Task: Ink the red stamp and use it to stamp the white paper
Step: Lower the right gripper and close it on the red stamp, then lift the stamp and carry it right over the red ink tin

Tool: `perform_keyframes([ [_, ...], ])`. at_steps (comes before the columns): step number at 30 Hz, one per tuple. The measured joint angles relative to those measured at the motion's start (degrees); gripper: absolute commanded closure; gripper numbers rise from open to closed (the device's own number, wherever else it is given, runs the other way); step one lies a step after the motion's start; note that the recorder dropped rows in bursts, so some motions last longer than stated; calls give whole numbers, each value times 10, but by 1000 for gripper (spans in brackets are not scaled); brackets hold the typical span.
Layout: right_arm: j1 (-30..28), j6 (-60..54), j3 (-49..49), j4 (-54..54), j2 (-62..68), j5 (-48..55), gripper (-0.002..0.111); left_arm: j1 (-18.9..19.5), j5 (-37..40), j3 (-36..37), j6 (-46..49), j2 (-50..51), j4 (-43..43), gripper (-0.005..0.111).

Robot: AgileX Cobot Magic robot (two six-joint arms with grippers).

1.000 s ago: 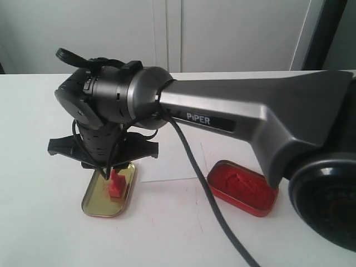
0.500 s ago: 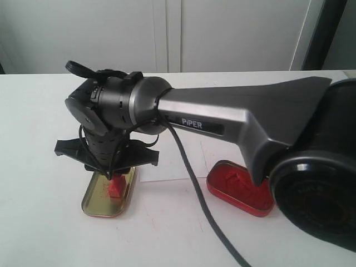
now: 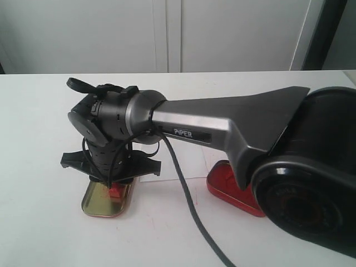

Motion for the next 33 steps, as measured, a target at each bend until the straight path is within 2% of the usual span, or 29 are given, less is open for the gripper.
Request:
perform_keyframes([
  [4, 0, 0, 0, 2, 2, -1, 83, 0, 0, 0, 0, 0, 0, 107],
  [11, 0, 1, 0, 2, 2, -1, 108, 0, 0, 0, 0, 0, 0, 107],
  [25, 0, 1, -1, 0, -15, 6, 108, 0, 0, 0, 0, 0, 0, 107],
  [33, -1, -83, -1, -33, -34, 45, 108, 0, 0, 0, 0, 0, 0, 107],
])
